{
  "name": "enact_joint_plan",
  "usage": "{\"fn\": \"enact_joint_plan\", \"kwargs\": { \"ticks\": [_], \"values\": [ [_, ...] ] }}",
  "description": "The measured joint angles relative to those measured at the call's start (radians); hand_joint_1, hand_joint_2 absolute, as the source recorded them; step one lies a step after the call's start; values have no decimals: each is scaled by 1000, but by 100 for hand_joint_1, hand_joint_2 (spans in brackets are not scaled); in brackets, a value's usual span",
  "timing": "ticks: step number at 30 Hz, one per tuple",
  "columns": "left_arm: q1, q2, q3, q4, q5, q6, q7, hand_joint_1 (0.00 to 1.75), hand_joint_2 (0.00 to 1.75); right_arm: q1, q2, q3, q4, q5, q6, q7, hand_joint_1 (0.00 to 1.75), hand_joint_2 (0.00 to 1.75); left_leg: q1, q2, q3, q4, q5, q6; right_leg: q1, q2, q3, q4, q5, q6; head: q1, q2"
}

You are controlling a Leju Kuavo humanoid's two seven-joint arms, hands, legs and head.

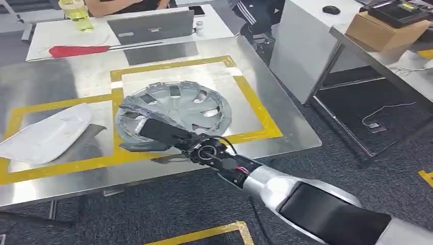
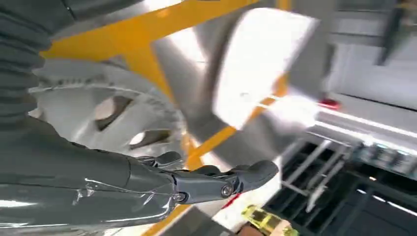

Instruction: Take the parts from the cabinet and place them on the table.

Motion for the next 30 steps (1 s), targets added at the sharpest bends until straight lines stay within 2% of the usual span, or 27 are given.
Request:
{"fn": "enact_joint_plan", "kwargs": {
  "ticks": [3,5,9,10,11,12,13,15,16,17,18,19,20,21,22,23,24,26,27,28,29,30],
  "values": [
    [2,0,0,0,2,3,7,0,0,41,-19,-23,-72,-33,11,-3,0,0,-4,2,0,4,-4,5,-2,2,2,-2,0,2,-1,0],
    [2,-1,1,0,5,4,12,0,0,115,-71,-60,-242,-85,34,-24,0,0,-4,1,0,8,-7,9,-2,1,4,-2,-2,6,-6,0],
    [5,-1,2,0,8,8,16,0,0,177,-109,-95,-381,-138,58,-45,0,0,-6,7,2,11,-11,17,-4,8,7,-7,1,12,-5,0],
    [3,-3,2,0,8,10,16,0,0,197,-121,-105,-427,-151,67,-50,0,0,3,9,9,-4,-6,23,0,13,9,-8,-2,19,-3,0],
    [4,-7,2,0,8,10,16,0,0,209,-128,-111,-451,-157,69,-52,0,0,10,16,15,-13,-3,24,0,10,10,-2,-8,22,-2,0],
    [4,-8,2,0,8,11,16,0,0,218,-134,-116,-472,-163,73,-56,0,0,8,19,21,-18,-2,25,0,8,7,17,-20,25,-2,0],
    [4,-8,2,0,8,12,16,0,0,225,-140,-121,-493,-169,78,-58,0,0,9,21,24,-21,-2,27,0,5,-9,54,-44,29,3,0],
    [4,-10,2,0,6,12,16,0,0,243,-156,-133,-535,-177,79,-59,0,0,9,36,25,-21,-4,32,-5,3,-93,224,-125,36,11,0],
    [4,-10,2,0,4,12,16,0,0,259,-164,-140,-558,-179,79,-60,0,0,9,41,26,-20,-5,32,-8,2,-129,293,-149,40,13,0],
    [4,-11,2,0,2,11,16,0,0,275,-175,-148,-581,-182,79,-60,0,0,10,46,27,-19,-7,30,-11,1,-148,325,-148,44,16,0],
    [4,-13,2,0,0,11,16,0,0,288,-179,-152,-598,-188,79,-60,0,0,12,53,29,-18,-10,27,-14,-2,-140,299,-121,46,19,0],
    [4,-15,2,0,-2,10,16,0,0,297,-183,-157,-615,-192,80,-61,0,0,15,61,32,-15,-14,22,-17,-8,-108,228,-76,49,20,0],
    [4,-16,2,0,-4,10,16,0,0,301,-187,-162,-632,-196,82,-64,0,0,18,68,36,-11,-20,17,-19,-19,-63,135,-27,51,22,0],
    [3,-16,1,0,-6,9,12,0,0,303,-191,-167,-651,-199,86,-69,0,0,20,76,39,-4,-27,9,-20,-46,-17,38,17,52,24,0],
    [3,-11,1,0,-7,9,10,0,0,304,-195,-171,-664,-200,87,-73,0,0,16,79,39,-1,-32,3,-10,-84,-6,12,0,55,28,0],
    [0,-13,1,0,-10,7,9,0,0,307,-196,-175,-679,-200,87,-74,0,0,10,82,36,8,-35,-4,-12,-61,-6,6,7,36,29,0],
    [-2,-14,1,0,-11,5,8,0,0,312,-200,-179,-691,-201,88,-74,0,0,10,91,39,7,-35,-6,-9,-50,-9,9,5,27,19,0],
    [-2,-14,1,0,-13,2,8,0,0,318,-207,-185,-713,-203,88,-74,0,0,11,111,45,3,-37,-17,-8,-31,-11,7,7,12,16,0],
    [-3,-14,1,0,-13,1,8,0,0,320,-208,-187,-728,-203,88,-73,0,0,15,96,43,10,-50,-24,-16,-21,-6,3,10,5,16,0],
    [-3,-14,1,0,-13,0,7,0,0,321,-210,-192,-741,-205,89,-74,0,0,18,57,27,52,-78,-28,-17,-13,-7,3,11,0,7,0],
    [-3,-14,1,0,-13,-1,6,0,0,321,-210,-195,-749,-207,90,-74,0,0,18,33,-11,132,-120,-31,-17,-6,-7,3,12,-4,0,0],
    [-3,-14,1,0,-14,-1,6,0,0,323,-211,-195,-753,-207,92,-73,0,0,18,25,-55,222,-157,-33,-17,4,-8,3,11,-7,-5,0]
  ]
}}
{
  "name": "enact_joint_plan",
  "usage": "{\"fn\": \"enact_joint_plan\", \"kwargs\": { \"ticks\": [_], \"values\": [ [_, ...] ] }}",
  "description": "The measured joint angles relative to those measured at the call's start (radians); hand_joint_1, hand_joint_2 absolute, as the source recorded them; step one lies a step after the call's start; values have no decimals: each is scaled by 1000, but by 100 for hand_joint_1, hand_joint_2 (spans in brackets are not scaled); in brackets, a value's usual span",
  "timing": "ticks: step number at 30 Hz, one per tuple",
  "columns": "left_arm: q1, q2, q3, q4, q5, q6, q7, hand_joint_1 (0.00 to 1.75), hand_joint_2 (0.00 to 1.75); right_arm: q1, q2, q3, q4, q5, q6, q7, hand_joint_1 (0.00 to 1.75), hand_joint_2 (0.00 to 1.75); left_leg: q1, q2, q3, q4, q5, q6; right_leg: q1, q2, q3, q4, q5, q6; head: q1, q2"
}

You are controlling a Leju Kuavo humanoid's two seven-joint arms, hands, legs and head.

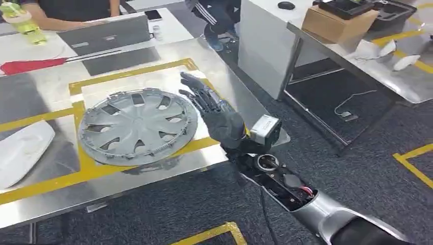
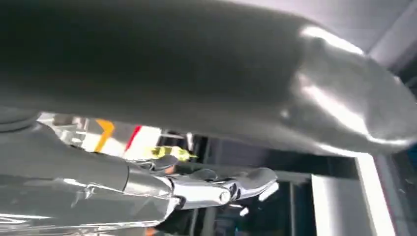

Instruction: Take the parts from the cabinet and place them on the table.

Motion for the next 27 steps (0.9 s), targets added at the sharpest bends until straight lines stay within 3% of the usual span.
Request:
{"fn": "enact_joint_plan", "kwargs": {
  "ticks": [1,2,3,5,6,7,9,11,12,13,14,16,17,18,19,20,21,22,23,25,27],
  "values": [
    [1,0,0,0,0,-1,0,0,0,5,-2,0,-4,0,2,2,0,0,0,-3,-41,79,-27,-1,1,10,0,0,0,-1,-2,0],
    [3,0,0,0,0,-2,-1,0,0,10,-5,0,-7,-3,5,2,0,0,0,-5,-71,128,-33,-1,2,23,0,0,0,-1,-2,0],
    [4,0,0,0,0,-4,-2,0,0,12,-6,-1,-9,-4,5,2,0,0,0,-5,-73,118,-12,2,2,36,1,0,0,-1,-2,0],
    [3,0,0,0,1,-4,-6,0,0,12,-7,-1,-16,-6,7,3,0,0,0,-13,-9,-33,82,10,1,63,4,1,0,-1,-3,0],
    [3,2,0,0,1,-4,-8,0,0,12,-8,-1,-19,-7,8,4,0,0,1,-38,39,-137,131,15,0,75,6,1,0,0,-5,0],
    [3,3,0,0,1,-4,-9,0,0,11,-8,-2,-22,-7,8,4,0,0,2,-93,65,-203,138,22,0,85,5,1,0,2,-5,0],
    [1,3,0,0,2,-4,-10,0,0,11,-8,-2,-25,-8,8,4,0,0,-2,-74,68,-210,137,24,0,105,-3,2,1,15,-4,0],
    [-2,3,0,0,2,-4,-10,0,0,12,-11,-3,-30,-8,8,5,0,0,-6,-56,71,-209,136,33,-2,124,-3,-6,5,29,-5,0],
    [-2,-2,0,0,2,-4,-10,0,0,11,-13,-4,-32,-8,8,5,0,0,7,-41,75,-221,142,42,-1,123,-6,0,1,35,-4,0],
    [-2,0,0,0,2,-4,-10,0,0,10,-14,-6,-36,-8,8,4,0,0,3,-29,77,-223,143,47,7,59,-17,35,-25,39,1,0],
    [-2,0,0,0,1,-4,-11,0,0,8,-16,-6,-38,-8,8,4,0,0,1,-19,77,-223,142,54,7,24,-46,100,-66,41,14,0],
    [2,0,0,0,0,-4,-11,0,0,11,-19,-6,-40,-8,9,4,0,0,-3,6,77,-223,140,58,6,-2,-124,272,-146,47,19,0],
    [2,1,0,0,-3,-6,-11,0,0,14,-22,-6,-40,-8,8,4,0,0,-4,19,77,-222,139,59,6,-5,-151,330,-163,48,19,0],
    [3,1,0,0,-4,-8,-11,0,0,17,-26,-7,-40,-7,8,4,0,0,-4,31,78,-222,138,59,6,-7,-153,334,-153,49,22,0],
    [2,0,0,0,-6,-10,-11,0,0,19,-29,-8,-41,-6,9,5,0,0,-5,42,81,-221,135,58,6,-9,-131,289,-120,47,25,0],
    [2,-1,0,0,-6,-10,-12,0,0,20,-32,-10,-44,-6,9,5,0,0,-5,53,85,-221,132,56,7,-15,-82,197,-71,43,29,0],
    [1,-1,0,0,-8,-11,-13,0,0,19,-33,-13,-49,-6,8,4,0,0,-6,64,91,-221,129,53,9,-36,-31,97,-27,37,33,0],
    [2,-2,0,0,-10,-11,-13,0,0,19,-36,-16,-56,-5,8,5,0,0,-9,73,95,-221,125,50,17,-94,11,15,-7,29,38,0],
    [1,-2,0,0,-10,-14,-13,0,0,18,-37,-17,-59,-4,7,5,0,0,-18,81,94,-214,121,43,28,-97,18,-5,-13,25,39,0],
    [1,-2,0,0,-9,-29,-13,0,0,22,-41,-20,-66,-3,6,5,0,0,-17,104,97,-216,119,38,26,-71,9,-2,-10,14,26,0],
    [-2,-2,0,-1,-11,-79,-3,0,0,25,-46,-24,-72,-3,6,6,0,0,-19,128,102,-217,115,28,22,-45,13,-12,-2,0,25,0]
  ]
}}
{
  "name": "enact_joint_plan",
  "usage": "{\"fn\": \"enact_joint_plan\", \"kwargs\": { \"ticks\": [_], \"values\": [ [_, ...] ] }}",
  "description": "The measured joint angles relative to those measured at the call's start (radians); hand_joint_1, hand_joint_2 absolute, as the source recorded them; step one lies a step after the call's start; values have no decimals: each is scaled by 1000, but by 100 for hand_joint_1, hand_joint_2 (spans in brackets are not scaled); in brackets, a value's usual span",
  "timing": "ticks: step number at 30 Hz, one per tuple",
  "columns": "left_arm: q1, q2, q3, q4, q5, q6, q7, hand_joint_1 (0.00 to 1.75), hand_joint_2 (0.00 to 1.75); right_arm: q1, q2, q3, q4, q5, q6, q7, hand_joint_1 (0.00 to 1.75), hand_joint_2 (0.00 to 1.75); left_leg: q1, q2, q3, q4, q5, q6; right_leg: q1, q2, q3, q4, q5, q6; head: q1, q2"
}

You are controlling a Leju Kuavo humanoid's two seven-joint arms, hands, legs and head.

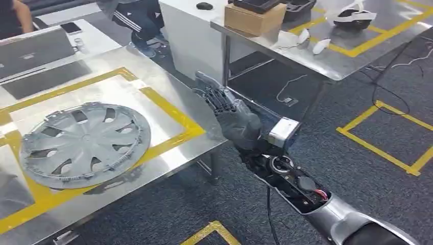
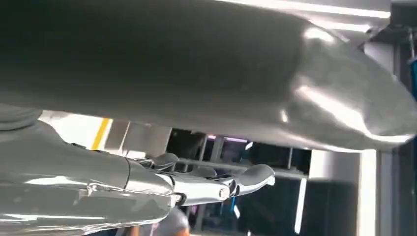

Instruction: Take the parts from the cabinet and place them on the table.

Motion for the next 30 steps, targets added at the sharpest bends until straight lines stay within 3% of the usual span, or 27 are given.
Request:
{"fn": "enact_joint_plan", "kwargs": {
  "ticks": [1,2,3,5,6,7,9,10,11,14,15,16,17,18,20,21,22,23,24,25,26,27,30],
  "values": [
    [0,0,0,0,-6,-50,10,0,0,-1,0,-1,-3,0,2,0,0,0,7,-37,-3,19,-17,-7,-6,9,3,-4,4,-4,2,0],
    [0,0,-1,0,-11,-122,19,0,0,-5,0,-1,-3,0,7,-2,0,0,9,-89,-32,81,-58,-12,-10,19,1,-5,7,-9,-7,0],
    [1,-2,-2,0,-14,-177,27,0,0,-4,0,-1,-3,0,13,-2,0,0,12,-118,-70,165,-100,-16,-11,28,0,-5,8,-11,-18,0],
    [5,-6,-7,0,-19,-247,42,0,0,-3,0,-1,-2,0,24,-5,0,0,16,-133,-149,319,-155,-22,-11,53,-3,-4,8,-11,-24,0],
    [6,-9,-12,0,-24,-270,51,0,0,-3,0,0,0,-3,29,-6,0,0,17,-133,-164,341,-150,-24,-11,66,-3,-4,9,-11,-25,0],
    [6,-13,-19,0,-31,-283,57,0,0,-3,0,0,2,-5,34,-8,0,0,19,-134,-154,309,-119,-23,-11,81,-2,-4,9,-11,-26,0],
    [5,-18,-24,0,-43,-275,61,0,0,-4,0,0,2,-6,35,-8,0,0,23,-148,-75,130,-18,-21,-13,109,-1,0,9,-8,-26,0],
    [4,-20,-27,0,-49,-267,63,0,0,-6,0,0,2,-5,35,-8,0,0,27,-181,-35,41,20,-19,-14,122,-2,3,9,-3,-27,0],
    [4,-23,-33,0,-57,-259,63,0,0,-7,0,0,2,-2,34,-8,0,0,26,-210,-23,11,11,-15,-8,133,-9,8,7,5,-30,0],
    [1,-28,-48,0,-77,-243,68,0,0,-4,0,-1,2,5,32,-6,0,0,18,-181,-27,16,13,1,-16,159,-15,3,14,23,-27,0],
    [0,-32,-49,0,-81,-241,68,0,0,-3,0,-2,2,5,31,-5,0,0,25,-170,-24,7,19,10,-13,169,-19,3,14,32,-26,0],
    [-2,-33,-49,0,-85,-236,66,0,0,0,-1,-5,2,6,31,-6,0,0,27,-153,-21,1,23,16,-15,140,-23,26,-1,33,-26,0],
    [-2,-33,-50,0,-86,-236,63,0,0,-3,-1,-6,-1,7,30,-5,0,0,25,-148,-20,-2,22,26,-8,87,-44,76,-35,36,-14,0],
    [-2,-34,-53,0,-87,-234,61,0,0,-4,-1,-7,-1,7,29,-6,0,0,22,-135,-20,-1,22,29,-9,60,-81,157,-80,41,-2,0],
    [1,-35,-62,0,-87,-231,60,0,0,3,-1,-7,-1,8,29,-5,0,0,17,-112,-20,-1,20,31,-13,42,-154,317,-151,46,1,0],
    [2,-35,-66,0,-87,-230,60,0,0,7,-1,-7,-1,8,29,-5,0,0,16,-99,-20,-1,20,31,-14,39,-171,354,-156,47,2,0],
    [2,-35,-68,0,-87,-229,60,0,0,9,-3,-8,-1,7,29,-5,0,0,16,-88,-19,-1,19,31,-15,37,-161,335,-137,47,3,0],
    [2,-35,-70,0,-87,-228,60,0,0,10,-4,-8,-1,8,29,-5,0,0,16,-76,-18,0,17,29,-15,33,-128,270,-98,46,6,0],
    [0,-35,-72,0,-87,-223,60,0,0,9,-5,-8,-1,8,28,-5,0,0,16,-64,-14,0,15,26,-15,24,-76,170,-51,42,9,0],
    [0,-37,-74,0,-87,-220,61,0,0,9,-5,-8,-2,8,28,-5,0,0,15,-53,-9,1,11,22,-13,-2,-20,66,-9,38,13,0],
    [0,-37,-74,0,-86,-216,64,0,0,9,-5,-8,-4,8,28,-5,0,0,8,-45,-7,2,7,17,-1,-51,6,12,-17,37,16,0],
    [0,-37,-74,0,-85,-212,66,0,0,9,-5,-8,-6,8,28,-5,0,0,5,-38,-9,5,6,13,-2,-35,4,11,-10,25,12,0],
    [-3,-36,-75,0,-84,-210,67,0,0,13,-6,-9,-8,8,26,-4,0,0,4,-3,-1,1,5,-1,1,4,-3,8,-5,8,0,0]
  ]
}}
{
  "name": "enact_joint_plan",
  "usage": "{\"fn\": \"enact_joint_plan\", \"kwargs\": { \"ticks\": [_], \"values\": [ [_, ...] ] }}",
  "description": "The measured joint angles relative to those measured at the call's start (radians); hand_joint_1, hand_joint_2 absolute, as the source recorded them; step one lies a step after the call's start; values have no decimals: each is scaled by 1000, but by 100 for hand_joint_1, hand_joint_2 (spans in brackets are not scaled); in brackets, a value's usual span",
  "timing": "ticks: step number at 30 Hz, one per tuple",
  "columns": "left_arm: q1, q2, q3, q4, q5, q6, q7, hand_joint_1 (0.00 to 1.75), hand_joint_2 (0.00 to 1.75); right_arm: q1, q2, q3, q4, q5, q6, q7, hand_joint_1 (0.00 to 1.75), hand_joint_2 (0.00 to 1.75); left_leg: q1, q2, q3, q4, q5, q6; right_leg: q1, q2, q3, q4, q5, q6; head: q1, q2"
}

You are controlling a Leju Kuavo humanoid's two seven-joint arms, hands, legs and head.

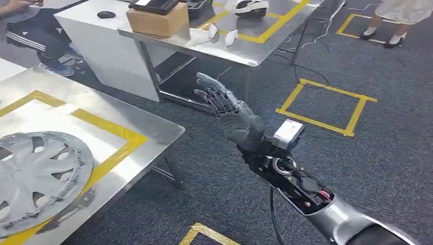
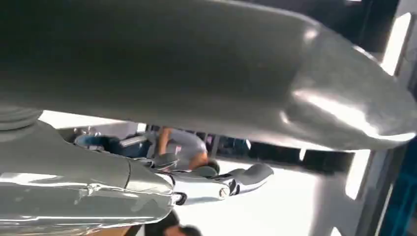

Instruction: Take the parts from the cabinet and place them on the table.

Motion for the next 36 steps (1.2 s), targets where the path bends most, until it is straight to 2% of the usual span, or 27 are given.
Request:
{"fn": "enact_joint_plan", "kwargs": {
  "ticks": [1,2,3,5,6,7,8,9,10,11,12,15,16,17,18,20,21,22,23,25,26,27,29,31,33,34,36],
  "values": [
    [-1,0,0,0,0,0,0,0,0,1,0,0,-3,0,0,0,0,0,4,-12,-2,5,-10,-7,-10,11,8,-8,7,-9,2,0],
    [-3,2,0,0,1,1,0,0,0,0,0,-1,-5,0,0,-2,0,0,7,-70,-13,40,-36,-13,-11,19,6,-10,10,-13,-5,0],
    [-3,2,0,0,1,1,0,0,0,-1,0,-1,-6,0,0,0,0,0,8,-104,-43,105,-75,-16,-13,26,5,-10,11,-16,-13,0],
    [1,2,-1,0,1,1,0,0,0,2,-1,0,-6,0,0,0,0,0,9,-129,-134,293,-154,-21,-13,51,1,-10,13,-19,-23,0],
    [3,2,-1,0,1,1,0,0,0,3,-1,0,-6,0,0,0,0,0,9,-131,-162,345,-163,-22,-13,63,0,-9,14,-19,-23,0],
    [5,2,-1,0,1,1,0,0,0,4,0,0,-6,0,0,0,0,0,9,-132,-167,346,-148,-21,-13,78,1,-9,14,-19,-23,0],
    [5,2,-1,0,1,1,0,0,0,4,-1,-1,-6,0,0,0,0,0,9,-132,-148,296,-109,-19,-13,93,1,-9,15,-18,-25,0],
    [5,2,-1,0,1,1,-1,0,0,4,-1,-1,-7,0,-1,0,0,0,11,-140,-104,199,-53,-15,-13,110,3,-8,15,-17,-25,0],
    [4,3,-1,0,1,1,-2,0,0,4,-1,-1,-7,0,-1,0,0,0,11,-162,-56,94,-3,-10,-13,124,4,-8,17,-15,-26,0],
    [4,5,-1,0,1,1,-2,0,0,3,-1,-1,-8,0,-1,0,0,0,14,-216,-25,21,20,-3,-15,133,2,-8,17,-14,-27,0],
    [4,7,-2,0,1,1,-2,0,0,3,-1,-2,-8,0,-2,0,0,0,17,-228,-19,-1,14,0,-7,146,-5,-1,16,-7,-27,0],
    [1,6,-2,0,1,1,-2,0,0,5,-1,-3,-9,0,-2,0,0,0,7,-191,-19,3,16,8,-18,182,-12,-9,25,12,-26,0],
    [1,3,-2,0,1,1,-2,0,0,5,-2,-6,-10,0,-2,0,0,0,24,-175,-15,-11,23,17,-14,191,-16,-4,23,18,-25,0],
    [0,5,-2,0,1,1,-2,0,0,7,-2,-8,-14,0,-2,-1,0,0,19,-159,-11,-16,24,21,-7,128,-24,24,1,21,-23,0],
    [0,5,-2,0,1,1,-2,0,0,6,-3,-10,-16,0,-2,0,0,0,17,-149,-11,-16,24,29,-7,79,-55,88,-40,24,-5,0],
    [3,5,-2,0,1,1,-2,0,0,9,-3,-11,-17,0,-2,0,0,0,12,-121,-11,-15,21,31,-12,42,-135,263,-119,30,0,0],
    [4,5,-2,0,1,1,-2,0,0,10,-3,-11,-17,0,-2,0,0,0,11,-107,-11,-14,20,31,-15,37,-163,323,-138,32,-1,0],
    [5,5,-2,0,1,1,-2,0,0,12,-3,-12,-17,0,-3,0,0,0,12,-93,-10,-14,20,30,-18,34,-170,336,-132,34,0,0],
    [4,5,-2,0,1,1,-2,0,0,14,-5,-13,-17,0,-3,0,0,0,13,-81,-9,-13,17,27,-21,30,-149,294,-102,36,2,0],
    [2,3,-2,0,1,1,-2,0,0,14,-5,-14,-18,0,-3,0,0,0,16,-57,-3,-9,10,18,-25,6,-47,103,-11,38,8,0],
    [2,3,-2,0,0,1,-2,0,0,13,-5,-15,-19,0,-3,0,0,0,15,-47,0,-6,6,12,-24,-32,-4,18,7,40,11,0],
    [2,5,-3,0,-1,1,-2,0,0,13,-5,-15,-19,0,-3,0,0,0,7,-41,-2,-1,2,6,-11,-42,1,8,-4,36,15,0],
    [-1,6,-5,0,-2,3,-3,0,0,14,-7,-17,-24,0,-3,0,0,0,6,-24,1,-1,1,-1,-14,-13,-6,7,1,18,-1,0],
    [-4,6,-8,0,-4,4,-5,0,0,14,-8,-21,-27,2,-4,0,0,0,9,-9,8,-5,-2,-13,-14,12,-6,2,6,2,-1,0],
    [-5,7,-13,0,-6,4,-6,0,0,14,-8,-22,-34,5,-5,0,0,0,16,-102,-19,65,-56,-22,-21,27,-5,-1,12,-9,-13,0],
    [-4,7,-16,0,-7,4,-7,0,0,14,-8,-21,-35,6,-5,0,0,0,16,-123,-60,152,-101,-23,-21,36,-7,-1,13,-12,-20,0],
    [0,8,-18,0,-10,4,-9,0,0,16,-9,-21,-34,8,-5,0,0,0,16,-132,-144,320,-162,-24,-17,60,-10,-1,15,-15,-26,0]
  ]
}}
